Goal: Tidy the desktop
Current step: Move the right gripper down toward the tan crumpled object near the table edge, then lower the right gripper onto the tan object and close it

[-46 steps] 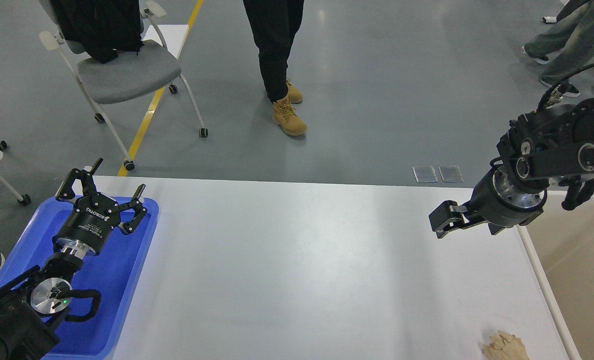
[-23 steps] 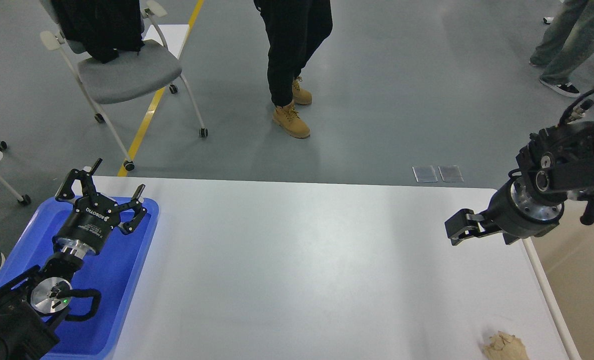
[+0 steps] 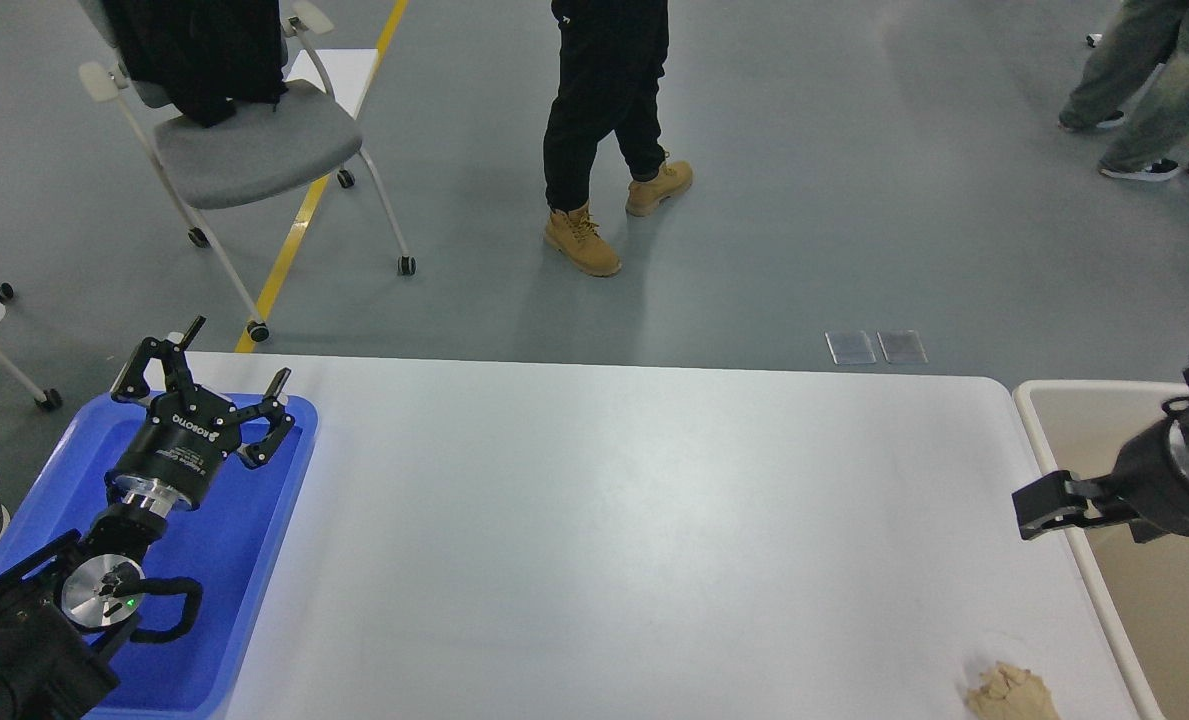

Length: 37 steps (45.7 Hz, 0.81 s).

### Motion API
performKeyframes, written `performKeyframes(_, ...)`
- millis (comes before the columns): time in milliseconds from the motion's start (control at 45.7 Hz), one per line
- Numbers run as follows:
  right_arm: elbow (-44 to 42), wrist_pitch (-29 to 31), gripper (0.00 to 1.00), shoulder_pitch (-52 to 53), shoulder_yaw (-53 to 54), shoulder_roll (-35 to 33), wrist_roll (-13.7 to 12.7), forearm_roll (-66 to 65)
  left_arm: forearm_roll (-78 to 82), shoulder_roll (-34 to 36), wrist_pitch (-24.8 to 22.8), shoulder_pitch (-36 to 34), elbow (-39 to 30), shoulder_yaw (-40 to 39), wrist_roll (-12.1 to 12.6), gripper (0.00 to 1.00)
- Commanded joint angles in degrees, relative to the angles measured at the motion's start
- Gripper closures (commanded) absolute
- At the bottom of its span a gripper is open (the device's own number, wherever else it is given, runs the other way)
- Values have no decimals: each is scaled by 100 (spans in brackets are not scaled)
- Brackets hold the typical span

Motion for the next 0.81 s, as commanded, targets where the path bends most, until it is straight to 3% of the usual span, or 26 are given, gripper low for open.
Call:
performKeyframes(0,196,13,0,-21,-36,-979,0,-830,0,4,0,0,0,0,2,1)
performKeyframes(328,205,-40,0,-758,130,-1735,0,-1710,0,-5,0,0,0,0,2,1)
performKeyframes(788,-68,-611,0,-2437,1537,-1305,-9,-1736,0,-5,0,0,0,0,2,1)
